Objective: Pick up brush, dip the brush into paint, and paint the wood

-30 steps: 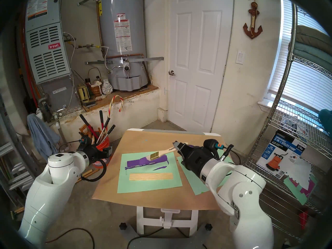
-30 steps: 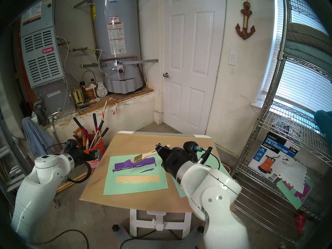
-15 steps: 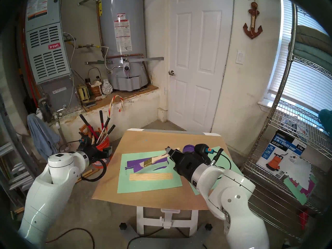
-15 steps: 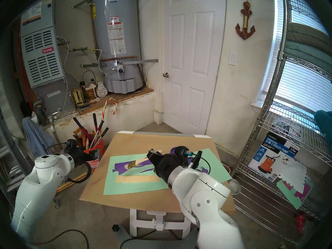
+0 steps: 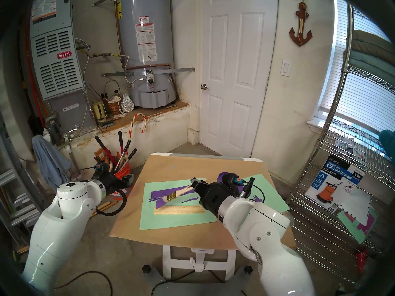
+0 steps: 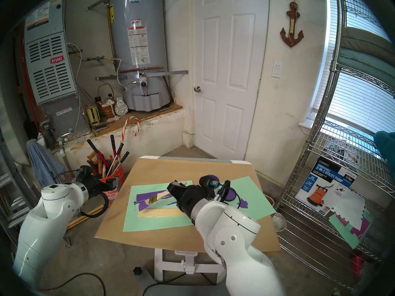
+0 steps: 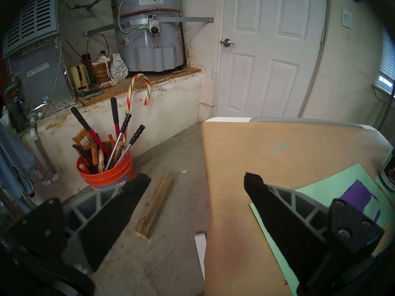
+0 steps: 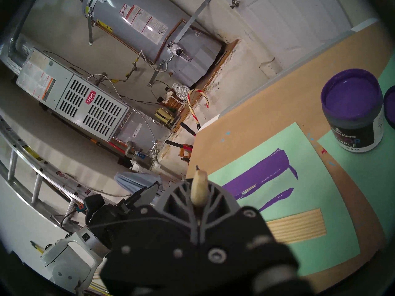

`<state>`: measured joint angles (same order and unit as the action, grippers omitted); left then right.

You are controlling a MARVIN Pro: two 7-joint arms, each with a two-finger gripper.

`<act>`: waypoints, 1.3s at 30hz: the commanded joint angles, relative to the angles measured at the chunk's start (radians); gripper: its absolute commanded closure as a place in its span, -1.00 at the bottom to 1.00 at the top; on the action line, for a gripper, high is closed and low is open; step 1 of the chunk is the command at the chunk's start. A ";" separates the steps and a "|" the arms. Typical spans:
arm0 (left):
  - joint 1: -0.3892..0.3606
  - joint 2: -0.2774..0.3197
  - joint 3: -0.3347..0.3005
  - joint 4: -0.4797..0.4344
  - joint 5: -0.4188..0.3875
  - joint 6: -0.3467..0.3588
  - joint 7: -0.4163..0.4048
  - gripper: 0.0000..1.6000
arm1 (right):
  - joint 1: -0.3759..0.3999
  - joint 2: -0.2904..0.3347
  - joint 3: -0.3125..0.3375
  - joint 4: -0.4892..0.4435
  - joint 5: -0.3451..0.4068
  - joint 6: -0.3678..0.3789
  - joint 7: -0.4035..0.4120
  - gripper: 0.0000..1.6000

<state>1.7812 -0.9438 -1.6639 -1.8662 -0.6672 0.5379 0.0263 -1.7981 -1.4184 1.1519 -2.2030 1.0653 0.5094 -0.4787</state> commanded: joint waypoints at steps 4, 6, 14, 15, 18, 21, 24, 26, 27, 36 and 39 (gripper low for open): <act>-0.004 0.001 -0.010 -0.016 -0.002 -0.002 0.001 -1.00 | 0.055 0.004 -0.053 0.020 0.007 -0.044 -0.011 1.00; -0.004 0.001 -0.010 -0.016 -0.002 -0.002 0.001 -1.00 | 0.056 0.007 -0.059 0.019 0.005 -0.049 -0.016 1.00; -0.004 0.001 -0.010 -0.016 -0.002 -0.002 0.002 -1.00 | 0.052 0.018 -0.071 0.021 -0.005 -0.063 -0.025 1.00; -0.004 0.001 -0.010 -0.016 -0.002 -0.002 0.002 -1.00 | 0.051 0.019 -0.073 0.023 -0.006 -0.065 -0.024 1.00; -0.004 0.001 -0.010 -0.016 -0.002 -0.002 0.002 -1.00 | 0.050 0.022 -0.074 0.024 -0.005 -0.068 -0.024 1.00; -0.004 0.001 -0.010 -0.016 -0.002 -0.002 0.002 -1.00 | 0.048 0.030 -0.081 0.023 -0.003 -0.074 -0.025 1.00; -0.004 0.001 -0.010 -0.016 -0.002 -0.002 0.002 -1.00 | 0.048 0.036 -0.088 0.024 -0.004 -0.079 -0.025 1.00; -0.004 0.001 -0.010 -0.016 -0.002 -0.002 0.002 -1.00 | 0.049 0.039 -0.091 0.025 -0.004 -0.082 -0.027 1.00; -0.004 0.001 -0.010 -0.016 -0.002 -0.002 0.002 -1.00 | 0.049 0.039 -0.091 0.025 -0.004 -0.082 -0.027 1.00; -0.004 0.001 -0.010 -0.016 -0.002 -0.002 0.002 -1.00 | 0.065 0.048 -0.114 0.050 -0.012 -0.105 -0.034 1.00; -0.004 0.001 -0.010 -0.016 -0.002 -0.002 0.002 -1.00 | 0.072 0.048 -0.121 0.063 -0.012 -0.115 -0.031 1.00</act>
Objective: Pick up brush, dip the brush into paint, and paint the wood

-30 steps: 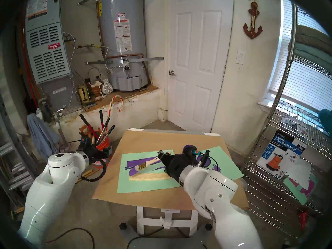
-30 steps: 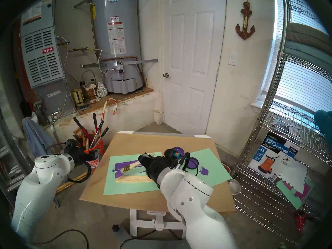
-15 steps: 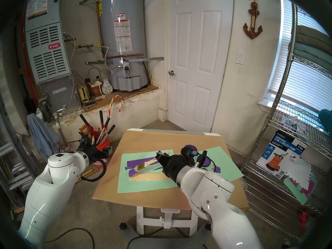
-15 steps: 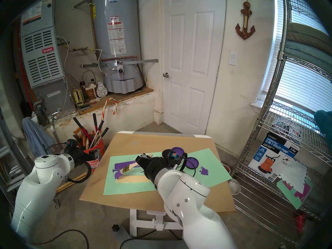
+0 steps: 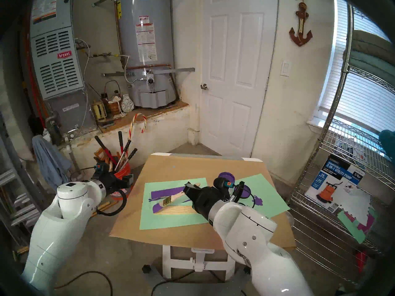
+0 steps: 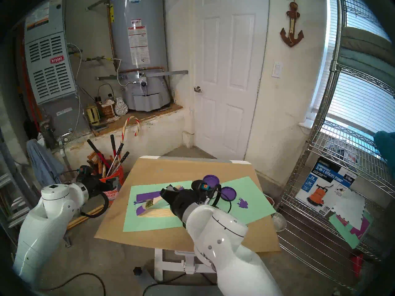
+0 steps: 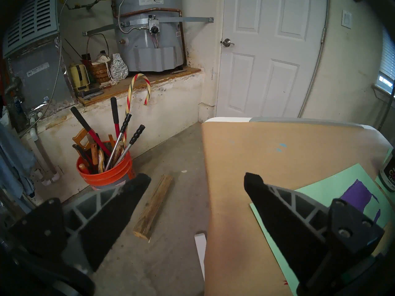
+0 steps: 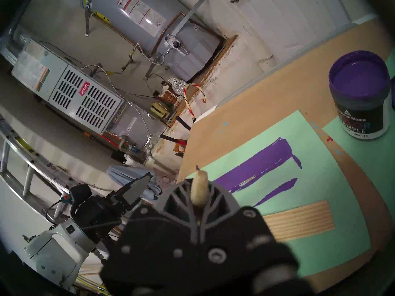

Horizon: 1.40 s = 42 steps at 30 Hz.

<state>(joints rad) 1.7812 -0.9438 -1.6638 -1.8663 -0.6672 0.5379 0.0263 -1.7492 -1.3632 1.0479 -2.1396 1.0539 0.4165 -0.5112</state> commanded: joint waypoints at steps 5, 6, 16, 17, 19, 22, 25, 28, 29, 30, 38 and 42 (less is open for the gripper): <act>-0.004 0.001 -0.010 -0.016 -0.002 -0.002 0.001 -1.00 | 0.033 -0.010 -0.022 0.007 0.001 -0.033 -0.001 1.00; -0.004 0.001 -0.010 -0.016 -0.002 -0.002 0.001 -1.00 | 0.033 -0.011 -0.022 0.008 0.001 -0.035 -0.001 1.00; -0.004 0.001 -0.010 -0.016 -0.002 -0.002 0.002 -1.00 | 0.037 -0.016 -0.021 0.026 -0.004 -0.041 -0.004 1.00; -0.004 0.001 -0.010 -0.016 -0.002 -0.002 0.002 -1.00 | 0.038 -0.014 -0.022 0.027 -0.003 -0.042 -0.004 1.00; -0.004 0.001 -0.010 -0.016 -0.002 -0.002 0.002 -1.00 | 0.037 -0.014 -0.022 0.028 -0.004 -0.043 -0.004 1.00; -0.004 0.001 -0.010 -0.016 -0.002 -0.002 0.002 -1.00 | 0.038 -0.013 -0.023 0.030 -0.005 -0.045 -0.006 1.00; -0.004 0.001 -0.010 -0.016 -0.002 -0.002 0.002 -1.00 | 0.038 -0.015 -0.023 0.033 -0.005 -0.048 -0.008 1.00; -0.004 0.001 -0.010 -0.016 -0.002 -0.002 0.002 -1.00 | 0.040 -0.014 -0.023 0.035 -0.004 -0.051 -0.009 1.00; -0.004 0.001 -0.010 -0.016 -0.002 -0.002 0.002 -1.00 | 0.040 -0.016 -0.022 0.036 -0.002 -0.051 -0.011 1.00; -0.004 0.001 -0.010 -0.016 -0.002 -0.002 0.002 -1.00 | 0.041 -0.016 -0.023 0.038 0.000 -0.050 -0.014 1.00; -0.004 0.001 -0.010 -0.016 -0.002 -0.002 0.002 -1.00 | 0.044 -0.009 -0.034 0.044 0.004 -0.049 -0.023 1.00; -0.004 0.001 -0.010 -0.016 -0.002 -0.002 0.002 -1.00 | 0.044 -0.008 -0.035 0.048 0.001 -0.053 -0.023 1.00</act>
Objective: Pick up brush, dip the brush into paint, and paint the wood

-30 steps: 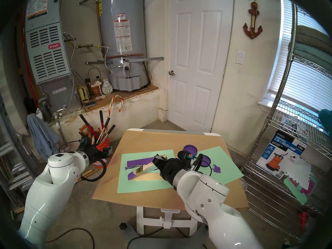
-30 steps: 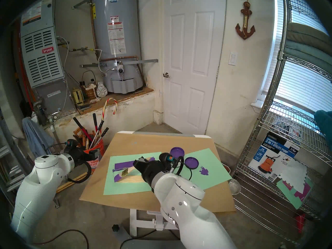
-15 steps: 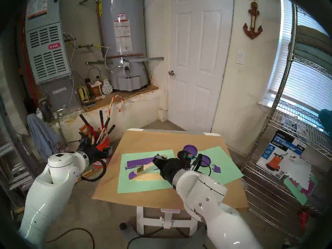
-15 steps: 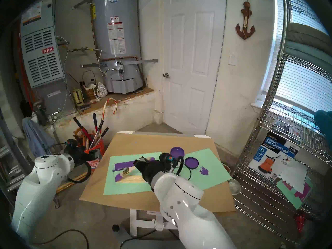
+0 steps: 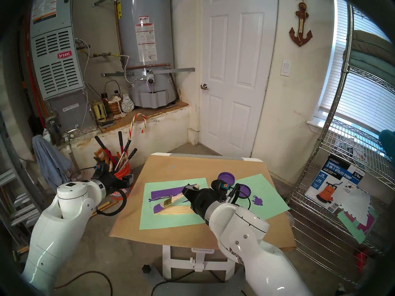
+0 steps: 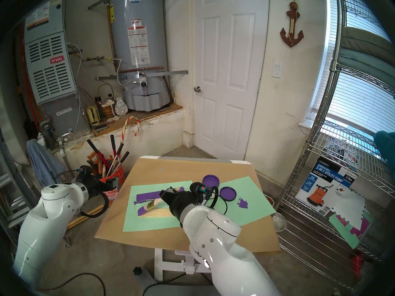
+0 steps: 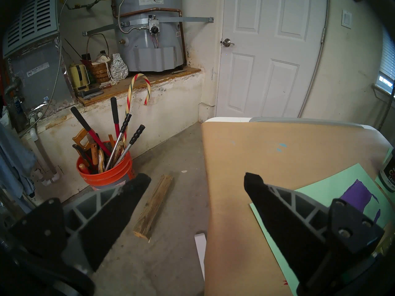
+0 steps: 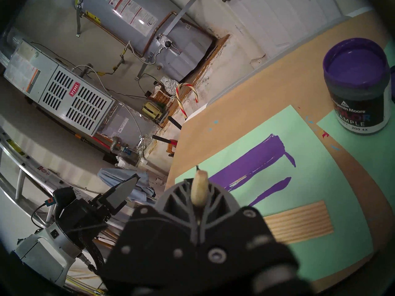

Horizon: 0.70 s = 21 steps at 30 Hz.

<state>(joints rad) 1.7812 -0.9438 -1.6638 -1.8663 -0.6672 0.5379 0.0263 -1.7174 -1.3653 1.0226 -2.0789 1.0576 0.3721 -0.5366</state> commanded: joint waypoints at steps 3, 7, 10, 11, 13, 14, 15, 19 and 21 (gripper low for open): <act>-0.004 0.001 -0.010 -0.016 -0.002 -0.002 0.002 -1.00 | 0.012 -0.007 -0.010 -0.012 -0.010 -0.011 0.004 1.00; -0.004 0.001 -0.010 -0.016 -0.002 -0.002 0.002 -1.00 | 0.013 -0.004 -0.010 -0.014 -0.017 -0.012 0.000 1.00; -0.004 0.001 -0.010 -0.016 -0.002 -0.002 0.002 -1.00 | 0.010 0.004 -0.007 -0.018 -0.021 -0.009 0.002 1.00; -0.004 0.001 -0.010 -0.016 -0.002 -0.002 0.002 -1.00 | 0.008 0.006 -0.006 -0.021 -0.022 -0.008 0.002 1.00; -0.004 0.001 -0.010 -0.016 -0.002 -0.002 0.002 -1.00 | 0.007 0.010 -0.006 -0.025 -0.026 -0.005 0.001 1.00; -0.004 0.001 -0.010 -0.016 -0.002 -0.002 0.002 -1.00 | 0.007 0.010 -0.006 -0.025 -0.026 -0.005 0.001 1.00; -0.004 0.001 -0.010 -0.016 -0.002 -0.002 0.002 -1.00 | 0.006 0.013 -0.003 -0.027 -0.026 -0.003 0.002 1.00; -0.004 0.001 -0.010 -0.016 -0.002 -0.002 0.002 -1.00 | 0.002 0.025 -0.002 -0.038 -0.033 -0.001 0.004 1.00; -0.004 0.001 -0.010 -0.016 -0.002 -0.002 0.002 -1.00 | -0.002 0.030 -0.003 -0.041 -0.035 -0.001 0.003 1.00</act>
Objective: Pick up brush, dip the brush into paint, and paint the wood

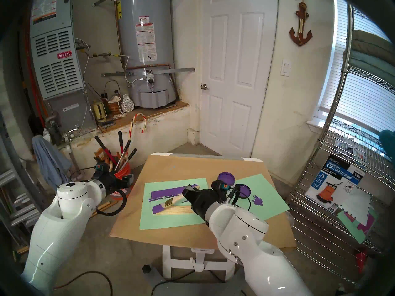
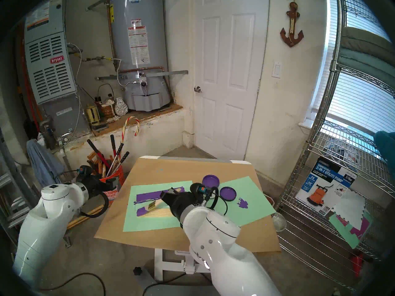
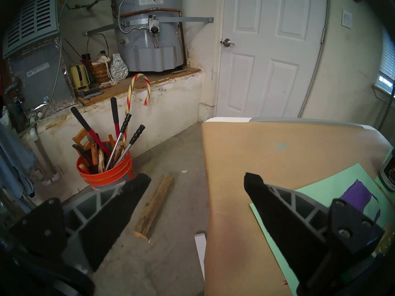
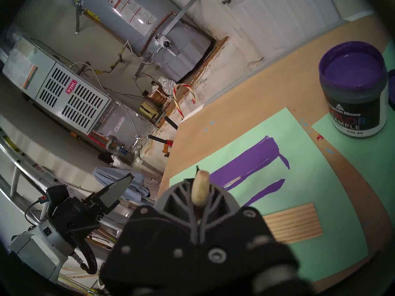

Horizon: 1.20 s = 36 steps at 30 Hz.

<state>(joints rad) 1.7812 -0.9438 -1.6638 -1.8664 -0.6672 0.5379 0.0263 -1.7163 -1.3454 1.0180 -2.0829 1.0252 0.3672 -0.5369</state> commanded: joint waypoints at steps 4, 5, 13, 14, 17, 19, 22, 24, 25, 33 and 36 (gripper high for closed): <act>-0.004 0.001 -0.010 -0.016 -0.002 -0.002 0.002 -1.00 | -0.008 0.019 0.000 -0.042 -0.007 0.001 0.002 1.00; -0.004 0.001 -0.010 -0.016 -0.002 -0.002 0.002 -1.00 | -0.009 0.021 0.000 -0.043 -0.007 0.001 0.003 1.00; -0.004 0.001 -0.010 -0.016 -0.002 -0.002 0.002 -1.00 | -0.017 0.036 -0.010 -0.054 -0.028 -0.006 -0.001 1.00; -0.004 0.001 -0.010 -0.016 -0.002 -0.002 0.002 -1.00 | -0.019 0.040 -0.011 -0.057 -0.033 -0.007 -0.001 1.00; -0.004 0.001 -0.010 -0.016 -0.002 -0.002 0.002 -1.00 | -0.022 0.046 -0.010 -0.060 -0.037 -0.011 0.000 1.00; -0.004 0.001 -0.010 -0.016 -0.002 -0.002 0.002 -1.00 | -0.024 0.050 -0.008 -0.063 -0.040 -0.013 0.002 1.00; -0.004 0.001 -0.010 -0.016 -0.002 -0.002 0.001 -1.00 | -0.031 0.056 -0.005 -0.074 -0.039 -0.013 0.003 1.00; -0.004 0.001 -0.010 -0.016 -0.002 -0.002 0.001 -1.00 | -0.032 0.061 -0.005 -0.078 -0.045 -0.016 0.001 1.00; -0.004 0.001 -0.010 -0.016 -0.002 -0.002 0.001 -1.00 | -0.033 0.062 -0.003 -0.078 -0.044 -0.016 0.001 1.00; -0.004 0.001 -0.010 -0.016 -0.002 -0.002 0.002 -1.00 | -0.033 0.067 0.009 -0.076 -0.041 -0.014 -0.002 1.00; -0.004 0.001 -0.010 -0.016 -0.002 -0.002 0.002 -1.00 | -0.034 0.067 0.011 -0.076 -0.041 -0.011 -0.005 1.00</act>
<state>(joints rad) 1.7812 -0.9438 -1.6638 -1.8664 -0.6672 0.5379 0.0263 -1.7547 -1.2701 1.0262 -2.1345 0.9787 0.3563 -0.5368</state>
